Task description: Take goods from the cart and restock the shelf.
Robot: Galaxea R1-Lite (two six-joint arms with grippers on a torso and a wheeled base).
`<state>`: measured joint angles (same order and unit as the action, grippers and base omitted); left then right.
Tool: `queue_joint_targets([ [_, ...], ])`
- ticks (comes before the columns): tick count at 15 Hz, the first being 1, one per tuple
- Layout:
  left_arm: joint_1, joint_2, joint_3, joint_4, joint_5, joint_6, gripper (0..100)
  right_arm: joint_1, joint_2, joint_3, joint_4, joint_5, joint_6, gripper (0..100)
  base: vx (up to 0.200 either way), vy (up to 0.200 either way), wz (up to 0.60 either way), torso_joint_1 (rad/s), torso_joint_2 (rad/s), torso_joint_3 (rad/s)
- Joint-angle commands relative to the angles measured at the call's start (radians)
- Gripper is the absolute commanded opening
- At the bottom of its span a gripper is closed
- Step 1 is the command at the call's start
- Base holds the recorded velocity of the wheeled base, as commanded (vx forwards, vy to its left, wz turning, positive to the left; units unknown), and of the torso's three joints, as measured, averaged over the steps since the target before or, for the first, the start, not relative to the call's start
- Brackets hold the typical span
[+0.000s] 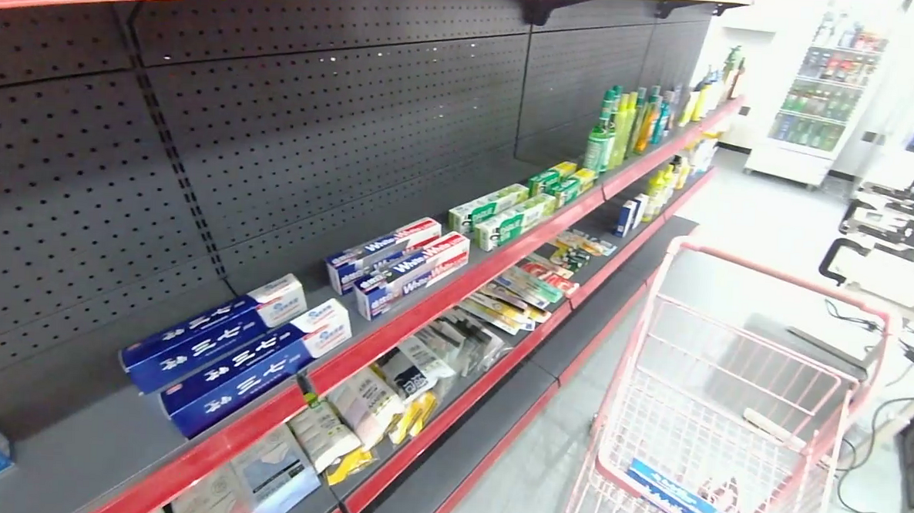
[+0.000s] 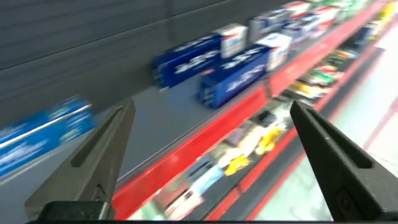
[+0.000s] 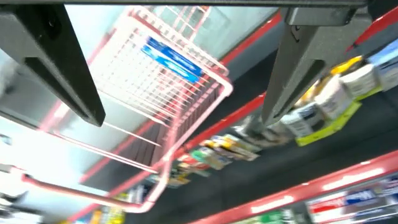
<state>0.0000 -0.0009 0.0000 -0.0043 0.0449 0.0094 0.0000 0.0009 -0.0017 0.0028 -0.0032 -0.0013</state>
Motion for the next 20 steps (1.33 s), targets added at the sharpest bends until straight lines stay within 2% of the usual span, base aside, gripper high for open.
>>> queue_joint_targets([
  [1, 0.000, 0.001, 0.000, 0.000, 0.000, 0.000, 100, 0.000, 0.001, 0.000, 0.000, 0.000, 0.000, 100, 0.000, 0.000, -0.60, -0.002, 0.00, -0.002],
  [2, 0.000, 0.001, 0.000, 0.000, 0.001, 0.001, 100, 0.000, 0.001, 0.000, 0.000, 0.000, 0.000, 100, 0.000, 0.000, -0.60, 0.002, 0.01, 0.002],
  [9, 0.000, 0.001, 0.000, 0.000, 0.000, 0.001, 100, 0.003, 0.010, 0.000, -0.001, 0.003, 0.004, 100, 0.000, 0.000, 0.00, 0.000, 0.00, 0.000],
  [10, 0.000, 0.001, 0.000, 0.000, 0.000, 0.001, 100, -0.012, 0.028, -0.001, 0.000, -0.008, 0.060, 100, 0.000, 0.000, 0.00, 0.000, 0.00, 0.000],
  [12, 0.000, 0.001, 0.000, 0.000, 0.000, 0.001, 100, -0.028, 0.053, -0.014, -0.003, -0.047, 0.070, 100, 0.000, 0.000, 0.00, 0.000, 0.00, 0.000],
  [13, 0.000, 0.001, 0.000, 0.000, 0.000, 0.001, 100, -0.028, 0.337, -0.310, -0.004, -0.112, 0.159, 100, 0.000, 0.000, 0.00, 0.000, 0.00, 0.000],
  [14, 0.000, 0.001, 0.000, 0.000, 0.000, 0.001, 100, -0.029, 0.469, -0.482, 0.010, -0.130, 0.247, 100, 0.000, 0.000, 0.00, 0.000, 0.00, 0.000],
  [15, 0.000, 0.001, 0.000, 0.000, 0.000, 0.001, 100, -0.023, 0.634, -0.646, 0.040, -0.120, 0.218, 100, 0.000, 0.000, 0.00, 0.000, 0.00, 0.000],
  [17, 0.000, 0.001, 0.000, 0.000, 0.000, 0.000, 100, -0.051, 0.808, -0.667, 0.103, -0.092, 0.178, 100, 0.000, 0.000, 0.00, 0.000, 0.00, 0.000],
  [18, 0.000, 0.001, 0.000, 0.000, 0.000, 0.000, 100, -0.057, 0.918, -0.669, 0.114, -0.006, 0.178, 100, 0.000, 0.000, 0.00, 0.000, 0.00, 0.000],
  [19, 0.000, 0.001, 0.000, 0.000, 0.000, 0.000, 100, -0.112, 1.148, -0.678, 0.115, 0.100, 0.115, 100, 0.000, 0.000, 0.00, 0.000, 0.00, 0.000],
  [20, 0.000, 0.001, 0.000, 0.000, 0.000, 0.000, 100, -0.140, 1.331, -0.695, 0.106, 0.120, -0.005, 100, 0.000, 0.000, 0.00, 0.000, 0.00, 0.000],
])
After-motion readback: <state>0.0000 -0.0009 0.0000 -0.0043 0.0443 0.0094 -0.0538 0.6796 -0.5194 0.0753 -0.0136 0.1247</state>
